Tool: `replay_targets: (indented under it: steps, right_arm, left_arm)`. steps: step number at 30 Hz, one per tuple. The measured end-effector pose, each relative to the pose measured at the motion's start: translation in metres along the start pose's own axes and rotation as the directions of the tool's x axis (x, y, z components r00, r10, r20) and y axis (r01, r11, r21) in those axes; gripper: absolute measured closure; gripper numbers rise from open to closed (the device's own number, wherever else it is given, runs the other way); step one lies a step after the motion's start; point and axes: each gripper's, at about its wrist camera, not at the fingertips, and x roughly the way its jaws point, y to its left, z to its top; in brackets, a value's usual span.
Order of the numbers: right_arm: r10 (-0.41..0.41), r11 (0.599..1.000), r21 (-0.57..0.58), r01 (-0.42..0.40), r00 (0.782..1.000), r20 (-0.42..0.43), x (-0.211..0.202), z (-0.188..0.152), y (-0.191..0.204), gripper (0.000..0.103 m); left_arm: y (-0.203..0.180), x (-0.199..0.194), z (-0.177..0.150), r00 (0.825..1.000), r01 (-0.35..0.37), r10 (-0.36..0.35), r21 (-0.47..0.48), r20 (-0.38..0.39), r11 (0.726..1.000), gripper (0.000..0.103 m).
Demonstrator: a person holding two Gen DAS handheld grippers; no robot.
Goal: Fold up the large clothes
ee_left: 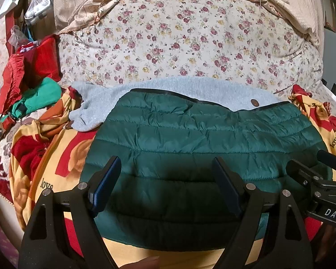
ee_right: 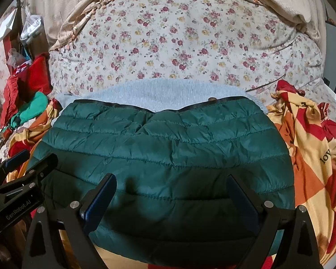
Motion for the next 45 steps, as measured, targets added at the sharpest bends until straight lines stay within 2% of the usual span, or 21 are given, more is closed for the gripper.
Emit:
replay_targets:
  steps: [45]
  right_arm:
    - [0.002,1.0,-0.014,-0.002,1.0,-0.019,0.008,0.003,0.003,0.006]
  left_arm:
    - [-0.009,0.011,-0.011,1.0,0.001,-0.001,-0.004,-0.019,1.0,0.02]
